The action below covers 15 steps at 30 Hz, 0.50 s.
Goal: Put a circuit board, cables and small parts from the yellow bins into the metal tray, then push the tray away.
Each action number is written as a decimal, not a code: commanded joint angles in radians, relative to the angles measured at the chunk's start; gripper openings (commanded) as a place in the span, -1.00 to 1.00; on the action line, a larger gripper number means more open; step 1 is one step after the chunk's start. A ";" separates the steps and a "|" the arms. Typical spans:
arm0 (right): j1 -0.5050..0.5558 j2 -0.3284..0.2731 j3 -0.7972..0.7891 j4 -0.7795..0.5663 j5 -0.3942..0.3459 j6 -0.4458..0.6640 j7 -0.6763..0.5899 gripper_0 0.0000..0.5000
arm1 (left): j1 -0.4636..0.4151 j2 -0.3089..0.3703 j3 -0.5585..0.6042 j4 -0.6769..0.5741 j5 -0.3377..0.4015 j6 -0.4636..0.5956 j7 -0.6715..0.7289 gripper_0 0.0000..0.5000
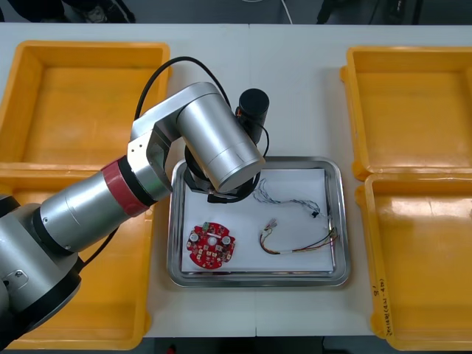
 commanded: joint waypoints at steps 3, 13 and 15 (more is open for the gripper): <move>0.010 -0.045 -0.038 -0.024 -0.006 0.009 -0.023 1.00 | 0.006 -0.012 -0.016 -0.011 0.000 -0.015 0.049 1.00; 0.010 -0.045 -0.039 -0.025 -0.003 0.009 -0.023 1.00 | 0.005 0.002 -0.014 -0.014 0.004 -0.022 0.051 1.00; 0.010 -0.045 -0.038 -0.024 -0.003 0.009 -0.023 1.00 | 0.005 0.005 0.000 -0.026 0.009 -0.021 0.049 1.00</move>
